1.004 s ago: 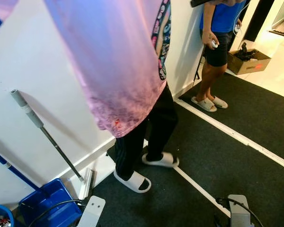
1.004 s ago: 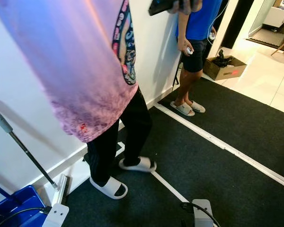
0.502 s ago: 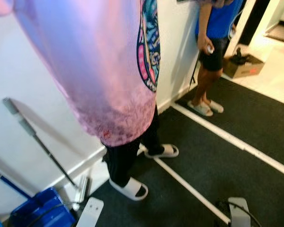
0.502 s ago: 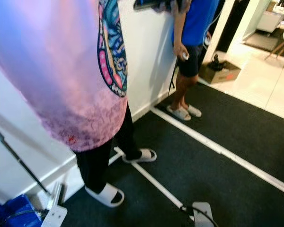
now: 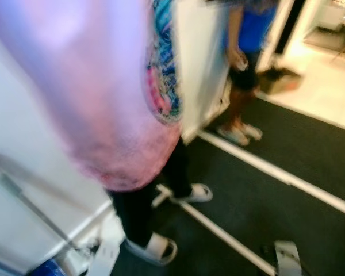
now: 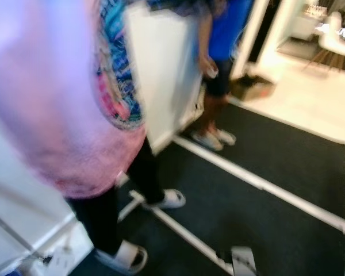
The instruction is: Restocking fridge
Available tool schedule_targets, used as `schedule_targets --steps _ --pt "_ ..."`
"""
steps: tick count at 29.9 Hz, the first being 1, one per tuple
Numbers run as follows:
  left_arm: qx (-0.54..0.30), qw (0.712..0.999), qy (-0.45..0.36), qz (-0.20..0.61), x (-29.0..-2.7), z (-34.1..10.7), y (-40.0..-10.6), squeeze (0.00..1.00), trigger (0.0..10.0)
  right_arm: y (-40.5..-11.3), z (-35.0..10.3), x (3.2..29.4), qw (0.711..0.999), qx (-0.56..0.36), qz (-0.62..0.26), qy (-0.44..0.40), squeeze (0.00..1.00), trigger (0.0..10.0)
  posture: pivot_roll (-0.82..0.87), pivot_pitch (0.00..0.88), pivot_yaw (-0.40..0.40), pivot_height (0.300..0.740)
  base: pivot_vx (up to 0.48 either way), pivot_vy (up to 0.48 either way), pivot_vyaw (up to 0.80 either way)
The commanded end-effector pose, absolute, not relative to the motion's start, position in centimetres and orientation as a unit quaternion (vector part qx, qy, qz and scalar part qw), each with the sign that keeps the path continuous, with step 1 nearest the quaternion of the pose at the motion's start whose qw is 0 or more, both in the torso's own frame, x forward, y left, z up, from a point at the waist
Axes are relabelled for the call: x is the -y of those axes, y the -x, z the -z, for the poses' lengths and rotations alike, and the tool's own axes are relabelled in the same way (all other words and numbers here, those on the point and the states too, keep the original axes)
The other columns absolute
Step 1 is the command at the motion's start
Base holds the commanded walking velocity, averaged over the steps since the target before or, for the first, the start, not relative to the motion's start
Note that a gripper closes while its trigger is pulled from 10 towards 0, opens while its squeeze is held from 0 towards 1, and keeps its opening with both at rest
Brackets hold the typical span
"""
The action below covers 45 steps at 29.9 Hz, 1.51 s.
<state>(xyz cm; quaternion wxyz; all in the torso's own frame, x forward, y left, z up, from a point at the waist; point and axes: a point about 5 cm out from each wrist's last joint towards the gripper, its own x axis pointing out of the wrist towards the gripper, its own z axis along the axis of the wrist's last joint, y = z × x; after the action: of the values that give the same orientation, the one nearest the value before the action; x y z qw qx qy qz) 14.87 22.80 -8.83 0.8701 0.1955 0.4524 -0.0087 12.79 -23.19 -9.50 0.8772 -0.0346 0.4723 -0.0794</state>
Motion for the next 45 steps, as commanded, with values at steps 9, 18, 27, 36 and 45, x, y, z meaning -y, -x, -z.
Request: schedule_targets --steps 9,18,27,36,45 --pt "-0.463 0.864 -0.196 0.012 -22.68 9.16 -14.09 0.0 10.0 -13.54 9.23 23.21 0.882 -0.462 0.082 0.032 0.0 10.0 -0.05 0.0 -0.05 0.74 0.41 0.0 -0.78" --pt "-0.463 0.864 -0.197 0.013 -22.73 9.14 -14.14 0.0 10.0 -13.6 9.2 23.28 0.882 -0.462 0.082 0.034 0.0 10.0 -0.06 0.0 -0.051 0.74 0.402 0.0 -0.78" --pt "-0.464 0.863 -0.199 0.012 -22.7 9.17 -14.09 0.0 10.0 -13.67 9.15 23.32 0.883 -0.46 0.081 0.037 0.0 10.0 -0.06 0.0 -0.051 0.74 0.384 0.0 -0.35" --pt "-0.465 0.863 -0.199 0.013 -22.65 9.2 -14.06 0.0 10.0 -13.61 9.17 23.3 0.884 -0.46 0.081 0.037 0.0 10.0 -0.06 0.0 -0.05 0.74 0.348 0.0 0.0" --pt "-0.466 0.862 -0.198 0.012 -22.64 9.22 -14.02 0.0 10.0 -13.57 9.18 23.28 0.884 -0.459 0.081 0.037 0.0 10.0 -0.06 0.0 -0.052 0.74 0.338 0.0 0.0"
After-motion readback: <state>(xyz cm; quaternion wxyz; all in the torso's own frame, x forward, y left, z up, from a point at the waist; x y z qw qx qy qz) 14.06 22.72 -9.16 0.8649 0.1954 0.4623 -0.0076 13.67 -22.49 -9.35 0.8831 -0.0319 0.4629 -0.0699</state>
